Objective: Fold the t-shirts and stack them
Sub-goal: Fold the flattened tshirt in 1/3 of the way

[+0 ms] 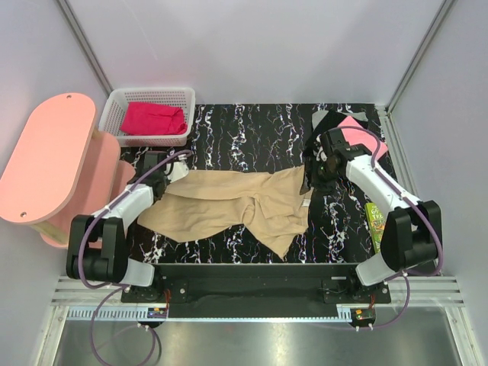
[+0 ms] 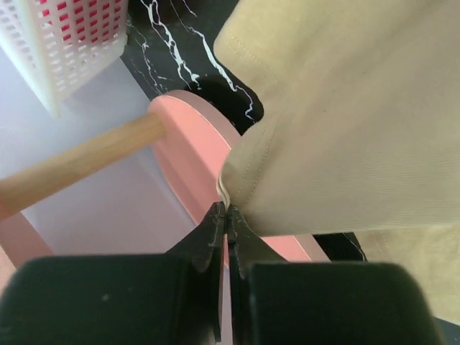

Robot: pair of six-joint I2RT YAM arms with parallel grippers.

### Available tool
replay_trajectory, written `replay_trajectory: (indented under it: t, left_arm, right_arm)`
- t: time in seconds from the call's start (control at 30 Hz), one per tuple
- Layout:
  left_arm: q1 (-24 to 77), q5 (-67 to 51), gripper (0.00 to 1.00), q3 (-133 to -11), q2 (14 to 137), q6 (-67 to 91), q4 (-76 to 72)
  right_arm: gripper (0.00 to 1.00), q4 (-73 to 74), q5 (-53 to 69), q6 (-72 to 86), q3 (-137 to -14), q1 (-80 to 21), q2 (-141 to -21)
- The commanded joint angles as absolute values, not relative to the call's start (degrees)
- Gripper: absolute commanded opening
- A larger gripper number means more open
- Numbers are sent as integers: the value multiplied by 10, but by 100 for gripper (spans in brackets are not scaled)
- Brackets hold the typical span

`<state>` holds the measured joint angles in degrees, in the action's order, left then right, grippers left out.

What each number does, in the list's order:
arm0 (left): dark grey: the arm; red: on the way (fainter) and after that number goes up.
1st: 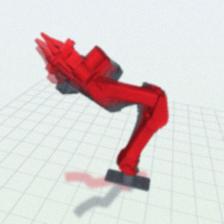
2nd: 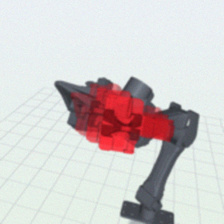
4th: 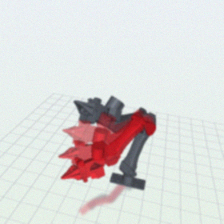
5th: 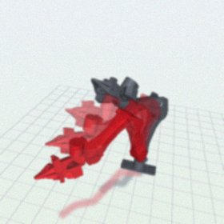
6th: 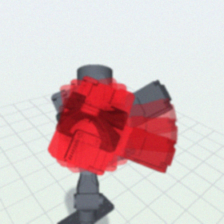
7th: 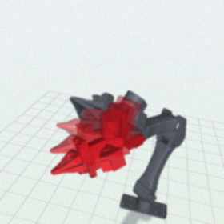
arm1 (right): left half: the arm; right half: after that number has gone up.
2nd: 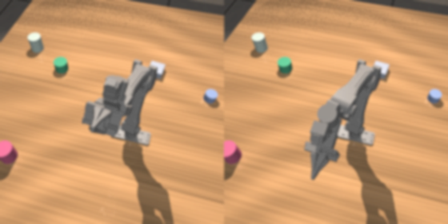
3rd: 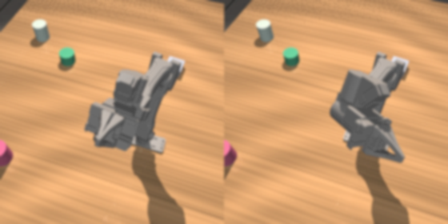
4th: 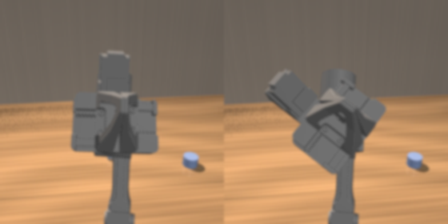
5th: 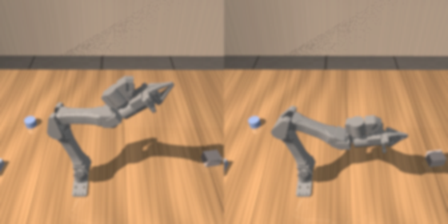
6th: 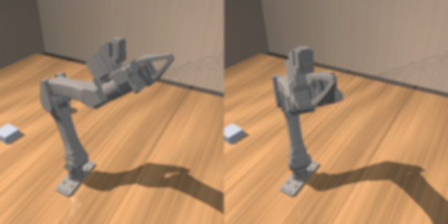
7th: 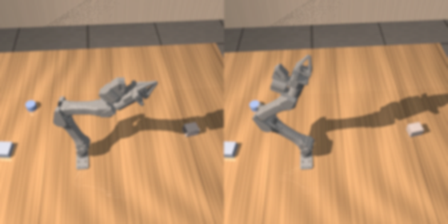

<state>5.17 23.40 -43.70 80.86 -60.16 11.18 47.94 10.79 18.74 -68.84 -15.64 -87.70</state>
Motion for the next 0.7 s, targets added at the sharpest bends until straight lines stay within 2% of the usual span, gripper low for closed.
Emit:
replay_trajectory:
  t: [0.0, 0.03, 0.07, 0.1, 0.17, 0.2, 0.3, 0.4, 0.47, 0.67]
  left_arm:
    - [47, 222, 22, -484, 769, -579, 143]
    - [47, 215, 26, -498, 757, -575, 156]
    - [47, 208, 53, -529, 752, -570, 179]
    - [47, 198, 60, -546, 747, -558, 191]
    - [55, 192, 66, -596, 744, -544, 230]
    - [59, 182, 70, -612, 744, -525, 245]
    - [76, 168, 72, -634, 754, -498, 271]
    - [96, 170, 70, -624, 791, -479, 269]
    - [102, 167, 63, -621, 831, -468, 269]
    - [101, 178, 61, -605, 910, -461, 214]
  right_arm:
    - [65, 486, 137, 192, -704, -159, -843]
    - [68, 488, 136, 191, -714, -159, -844]
    - [69, 494, 137, 189, -728, -159, -849]
    - [68, 497, 141, 187, -761, -159, -855]
    - [67, 500, 142, 188, -795, -159, -887]
    - [64, 500, 143, 188, -828, -159, -901]
    - [59, 497, 155, 190, -887, -160, -986]
    - [56, 481, 184, 207, -921, -159, -1048]
    - [52, 465, 194, 225, -925, -159, -1071]
    - [50, 441, 191, 229, -890, -159, -1107]
